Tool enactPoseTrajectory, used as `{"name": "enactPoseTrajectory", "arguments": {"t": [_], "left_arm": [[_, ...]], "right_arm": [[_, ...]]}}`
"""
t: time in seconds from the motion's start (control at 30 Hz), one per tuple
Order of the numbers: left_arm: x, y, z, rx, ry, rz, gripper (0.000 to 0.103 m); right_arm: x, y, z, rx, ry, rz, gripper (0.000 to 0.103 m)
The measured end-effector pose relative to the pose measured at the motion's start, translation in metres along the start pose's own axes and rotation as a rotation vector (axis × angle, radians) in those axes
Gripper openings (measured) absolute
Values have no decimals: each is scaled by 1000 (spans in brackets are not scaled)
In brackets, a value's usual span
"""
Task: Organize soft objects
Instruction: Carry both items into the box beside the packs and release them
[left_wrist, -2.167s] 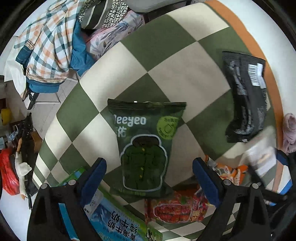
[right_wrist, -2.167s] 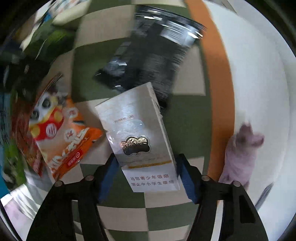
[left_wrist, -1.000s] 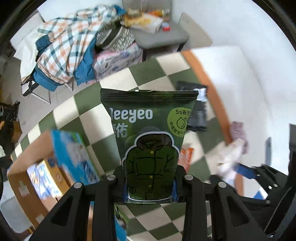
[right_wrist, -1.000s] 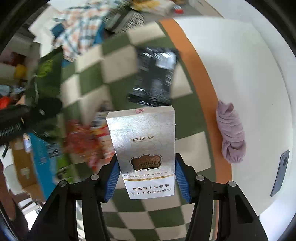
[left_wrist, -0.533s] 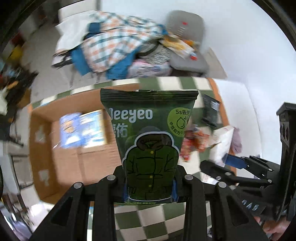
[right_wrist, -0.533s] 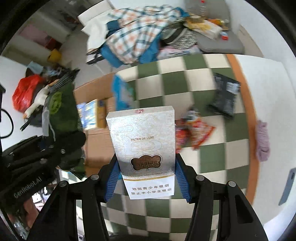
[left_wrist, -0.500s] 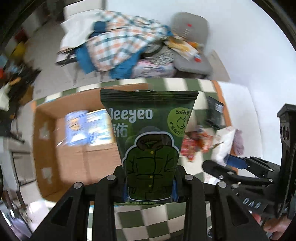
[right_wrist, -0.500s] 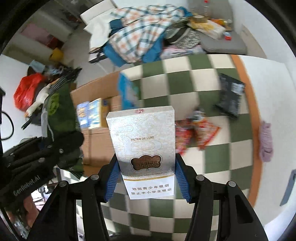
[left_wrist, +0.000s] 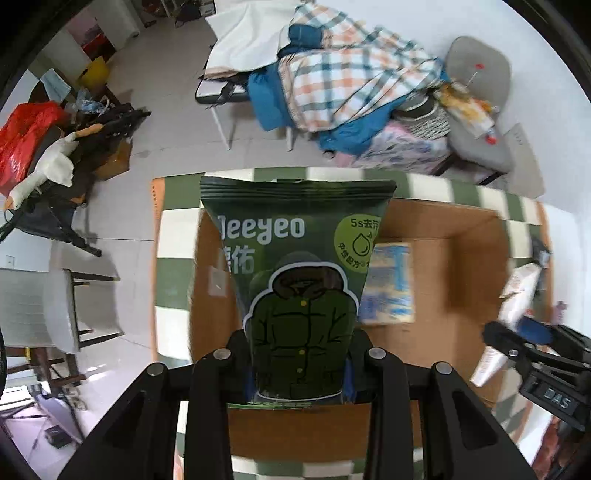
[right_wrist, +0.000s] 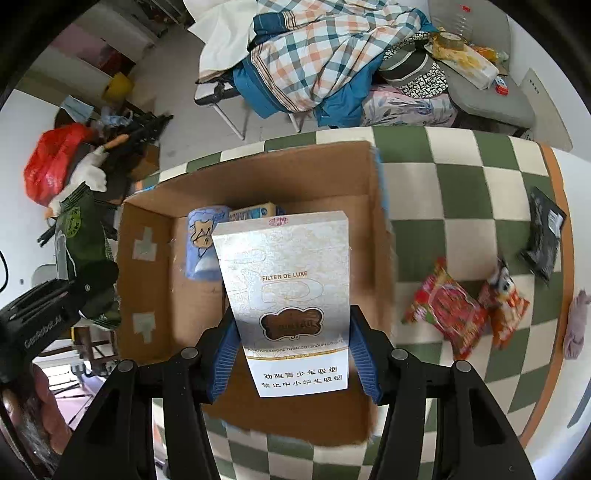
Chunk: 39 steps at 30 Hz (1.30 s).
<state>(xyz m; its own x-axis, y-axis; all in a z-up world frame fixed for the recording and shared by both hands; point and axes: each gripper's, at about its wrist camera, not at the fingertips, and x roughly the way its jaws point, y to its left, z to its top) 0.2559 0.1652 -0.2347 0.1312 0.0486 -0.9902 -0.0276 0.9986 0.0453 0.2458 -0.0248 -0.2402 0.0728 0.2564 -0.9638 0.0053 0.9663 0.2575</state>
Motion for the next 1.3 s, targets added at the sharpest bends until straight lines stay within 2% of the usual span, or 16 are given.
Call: {"name": "enactPoseTrajectory", "arguments": {"t": [0.17, 0.33, 0.57, 0.67, 0.7, 0.77, 0.83, 0.87, 0.9, 0.93, 0.97, 1.07, 1.23, 1.3], "left_arm": [[46, 10, 17, 9, 90, 42, 31], [75, 12, 22, 17, 146, 78, 31], [91, 19, 31, -2, 201, 65, 34], [89, 25, 32, -27, 195, 49, 37], [87, 26, 32, -32, 191, 40, 40], [84, 27, 33, -40, 185, 36, 44], [78, 30, 32, -48, 174, 26, 44], [75, 31, 32, -52, 169, 23, 46], [72, 32, 32, -54, 163, 22, 47], [69, 32, 32, -57, 154, 17, 54], [64, 33, 30, -59, 140, 12, 67], [50, 33, 24, -56, 95, 14, 88], [33, 34, 3, -80, 35, -6, 91], [28, 34, -8, -95, 16, -13, 100]], "right_arm": [[33, 16, 21, -4, 26, -63, 58], [62, 20, 31, -4, 50, -128, 58], [86, 13, 41, 7, 64, -190, 59], [91, 10, 46, 18, 66, -192, 60], [91, 10, 46, 17, 67, -193, 60], [90, 10, 46, 23, 64, -189, 67], [87, 11, 46, 28, 57, -186, 78], [85, 12, 46, 28, 53, -181, 78], [84, 12, 45, 29, 50, -179, 78], [83, 13, 44, 29, 48, -176, 79], [80, 14, 43, 28, 47, -166, 79], [71, 18, 36, 16, 45, -156, 89], [60, 24, 18, -25, 36, -158, 103], [56, 26, 8, -41, 36, -171, 103]]}}
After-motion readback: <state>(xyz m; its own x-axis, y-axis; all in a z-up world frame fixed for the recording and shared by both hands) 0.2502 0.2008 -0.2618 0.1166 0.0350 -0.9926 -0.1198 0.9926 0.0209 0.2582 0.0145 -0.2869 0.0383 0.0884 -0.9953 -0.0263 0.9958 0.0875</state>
